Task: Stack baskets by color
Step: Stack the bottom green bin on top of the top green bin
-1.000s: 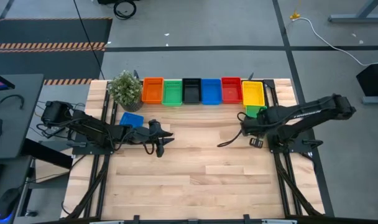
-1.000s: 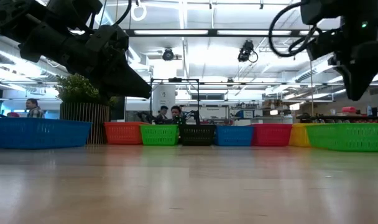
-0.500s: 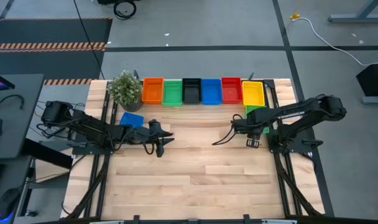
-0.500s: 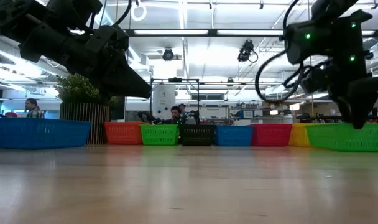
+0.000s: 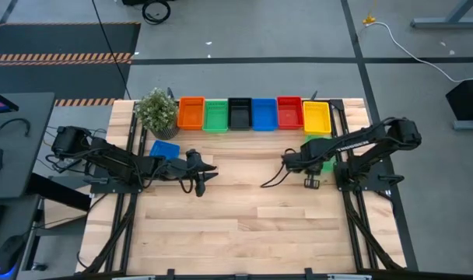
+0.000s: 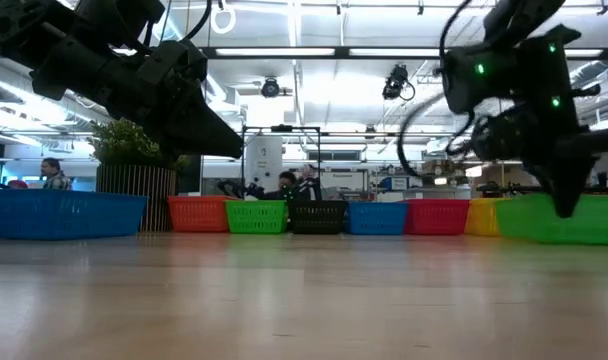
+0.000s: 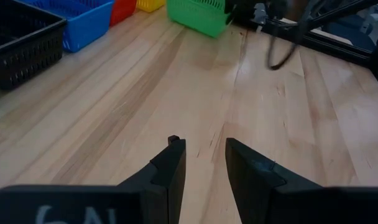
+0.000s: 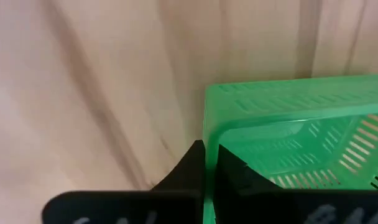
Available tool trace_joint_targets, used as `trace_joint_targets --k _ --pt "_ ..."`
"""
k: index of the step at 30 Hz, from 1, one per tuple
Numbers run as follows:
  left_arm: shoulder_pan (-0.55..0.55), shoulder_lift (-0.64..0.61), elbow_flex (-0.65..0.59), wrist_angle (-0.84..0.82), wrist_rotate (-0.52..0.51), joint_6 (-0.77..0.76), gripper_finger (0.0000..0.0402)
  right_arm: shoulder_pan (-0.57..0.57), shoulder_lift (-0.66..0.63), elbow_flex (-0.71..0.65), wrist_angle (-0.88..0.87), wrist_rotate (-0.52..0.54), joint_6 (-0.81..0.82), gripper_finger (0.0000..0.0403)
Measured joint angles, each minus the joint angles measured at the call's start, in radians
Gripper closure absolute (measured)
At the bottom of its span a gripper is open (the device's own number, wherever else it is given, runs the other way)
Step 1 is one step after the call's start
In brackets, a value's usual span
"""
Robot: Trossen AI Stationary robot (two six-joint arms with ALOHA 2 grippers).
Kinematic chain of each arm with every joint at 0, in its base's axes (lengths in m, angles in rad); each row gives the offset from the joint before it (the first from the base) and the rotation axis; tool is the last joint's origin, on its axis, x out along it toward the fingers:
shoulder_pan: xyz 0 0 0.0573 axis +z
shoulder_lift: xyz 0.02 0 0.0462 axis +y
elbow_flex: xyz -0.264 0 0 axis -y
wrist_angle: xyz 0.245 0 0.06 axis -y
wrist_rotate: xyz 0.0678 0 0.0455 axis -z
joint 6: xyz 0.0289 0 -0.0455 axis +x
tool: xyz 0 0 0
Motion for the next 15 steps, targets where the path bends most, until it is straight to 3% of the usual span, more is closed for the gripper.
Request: trace_joint_targets --k 7,15 --pt "-0.015 -0.006 0.0 -0.003 0.029 -0.031 0.0283 0.121 0.001 0.197 0.04 -0.061 0.006 0.0395" --pt "-0.106 -0.091 0.001 -0.164 0.018 -0.044 0.0283 0.196 0.062 0.42 0.174 0.007 -0.036 0.0394"
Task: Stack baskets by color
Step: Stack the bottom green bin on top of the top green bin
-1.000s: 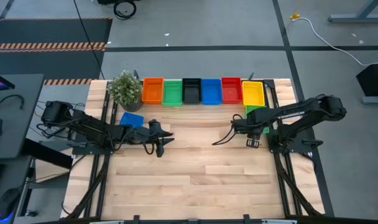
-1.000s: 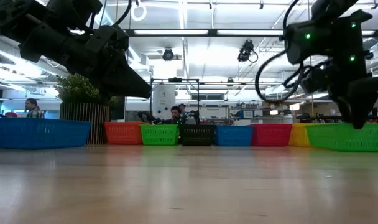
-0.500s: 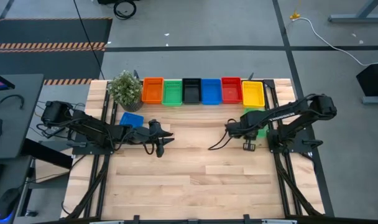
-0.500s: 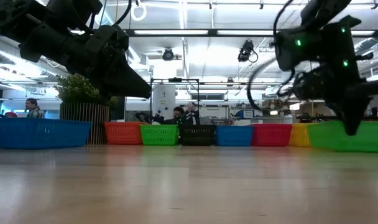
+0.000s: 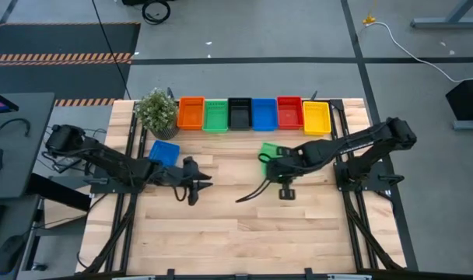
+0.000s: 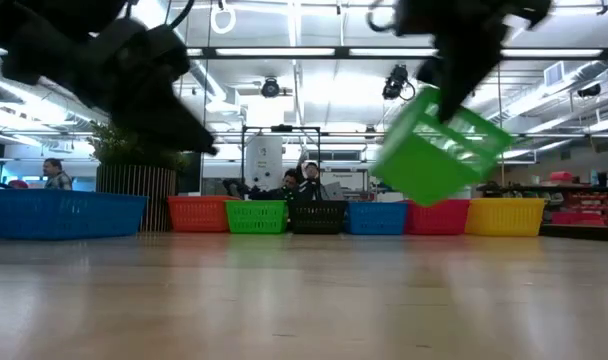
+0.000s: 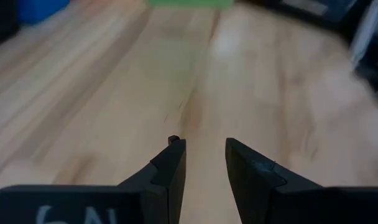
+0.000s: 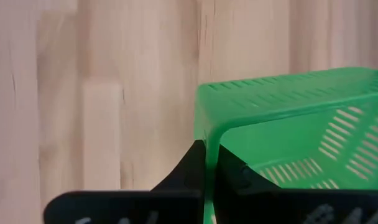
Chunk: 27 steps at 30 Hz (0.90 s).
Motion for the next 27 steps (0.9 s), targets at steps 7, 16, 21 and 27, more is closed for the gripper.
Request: trace_joint_targets --k 7,16,21,27 --pt "-0.072 -0.097 -0.001 -0.299 -0.173 -0.096 0.0283 -0.042 0.211 0.228 0.04 0.045 -0.202 0.0395" --pt "-0.146 -0.127 -0.001 -0.471 -0.334 -0.2 0.0283 -0.157 0.463 0.609 0.035 0.136 -0.441 0.0395" --pt "-0.163 -0.127 -0.001 -0.462 -0.349 -0.2 0.0283 -0.279 0.559 0.785 0.03 0.149 -0.445 0.0394" --pt "-0.163 -0.127 -0.001 -0.457 -0.355 -0.2 0.0283 -0.381 0.691 0.933 0.026 0.079 -0.482 0.0394"
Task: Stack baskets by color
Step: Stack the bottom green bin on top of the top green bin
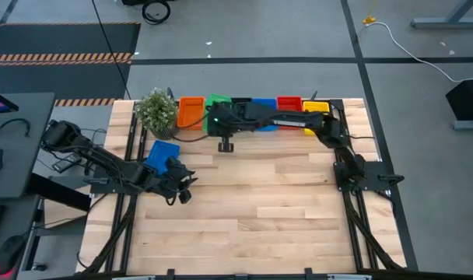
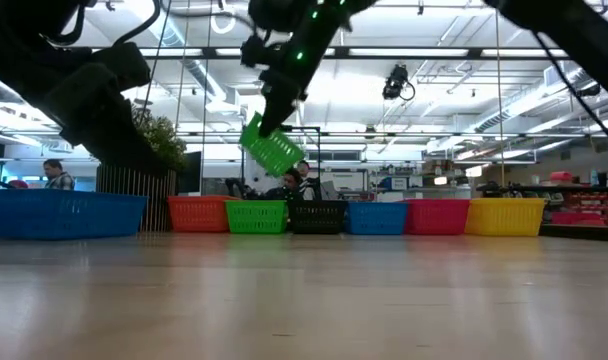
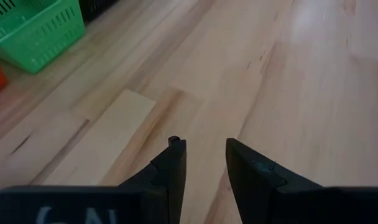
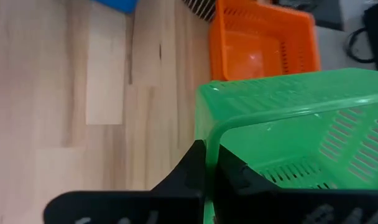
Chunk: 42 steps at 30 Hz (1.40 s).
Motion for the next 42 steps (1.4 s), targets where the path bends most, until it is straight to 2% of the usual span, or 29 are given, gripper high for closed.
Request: trace_joint_targets --k 9,24,36,42 --pt "0.0 0.0 0.0 0.019 -0.004 0.0 0.0283 -0.075 0.168 0.113 0.021 -0.001 -0.029 0.0393" --pt "0.0 0.0 0.0 0.03 -0.004 0.007 0.0283 -0.09 0.199 0.122 0.041 -0.017 -0.033 0.039" --pt "0.001 0.0 0.0 0.03 -0.005 0.008 0.0283 -0.091 0.199 0.122 0.047 -0.017 -0.065 0.0352" --pt "0.001 0.001 0.0 0.03 -0.004 0.009 0.0283 -0.092 0.199 0.121 0.059 -0.017 -0.044 0.0308"
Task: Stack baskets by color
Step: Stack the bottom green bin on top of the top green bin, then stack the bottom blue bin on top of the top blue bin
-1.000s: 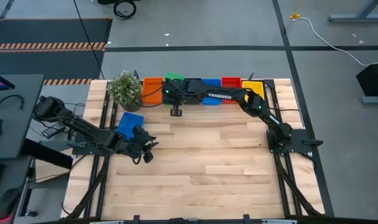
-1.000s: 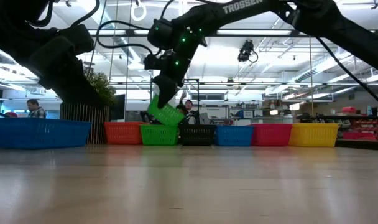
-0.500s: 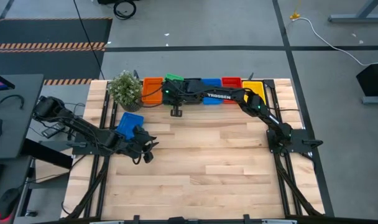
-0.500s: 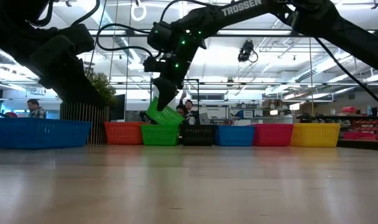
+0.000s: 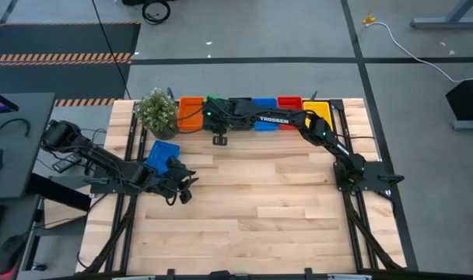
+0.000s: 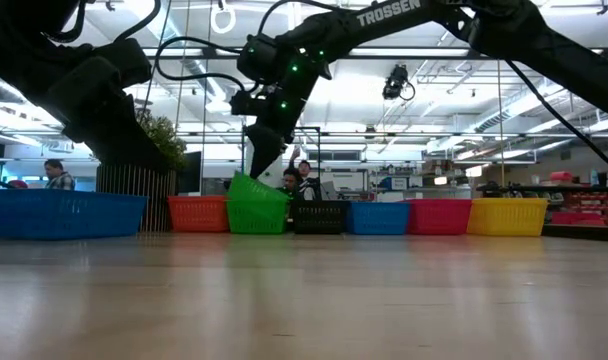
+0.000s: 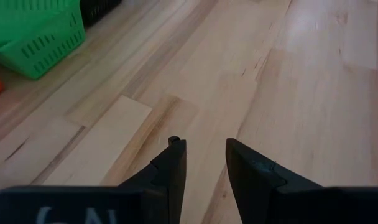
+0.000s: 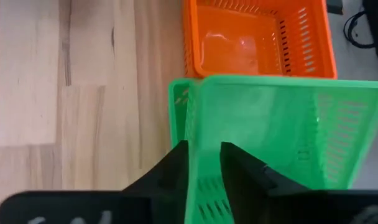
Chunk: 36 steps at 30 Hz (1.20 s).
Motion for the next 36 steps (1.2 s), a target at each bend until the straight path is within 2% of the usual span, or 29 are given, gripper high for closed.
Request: trace_joint_targets --k 4,9,11,17,24,27,31,36 --pt "0.0 0.0 0.0 0.0 0.0 0.0 0.0283 0.0 -0.004 0.0 0.028 -0.013 -0.008 0.028" --pt "0.0 0.0 0.0 -0.001 0.0 0.001 0.0283 0.0 -0.016 0.0 0.049 -0.147 -0.027 0.0274" --pt "0.0 0.0 0.0 0.0 0.0 0.002 0.0283 -0.002 -0.016 -0.001 0.087 -0.184 0.016 0.0277" --pt "0.0 0.0 0.0 -0.001 -0.036 0.002 0.0283 -0.022 -0.016 -0.08 0.246 -0.202 0.147 0.0314" --pt "-0.032 -0.014 0.0 -0.01 -0.025 0.002 0.0283 -0.003 -0.03 -0.18 0.399 -0.202 0.172 0.0382" --pt "-0.076 -0.05 0.0 -0.011 0.004 0.007 0.0283 0.024 -0.06 -0.254 0.499 -0.21 0.172 0.0397" --pt "-0.159 -0.111 0.004 -0.021 0.028 0.024 0.0283 0.067 -0.098 -0.417 0.616 -0.205 0.179 0.0391" --pt "-0.256 -0.163 0.06 -0.135 0.002 0.027 0.0283 0.148 -0.258 -0.655 0.805 -0.149 0.171 0.0397"
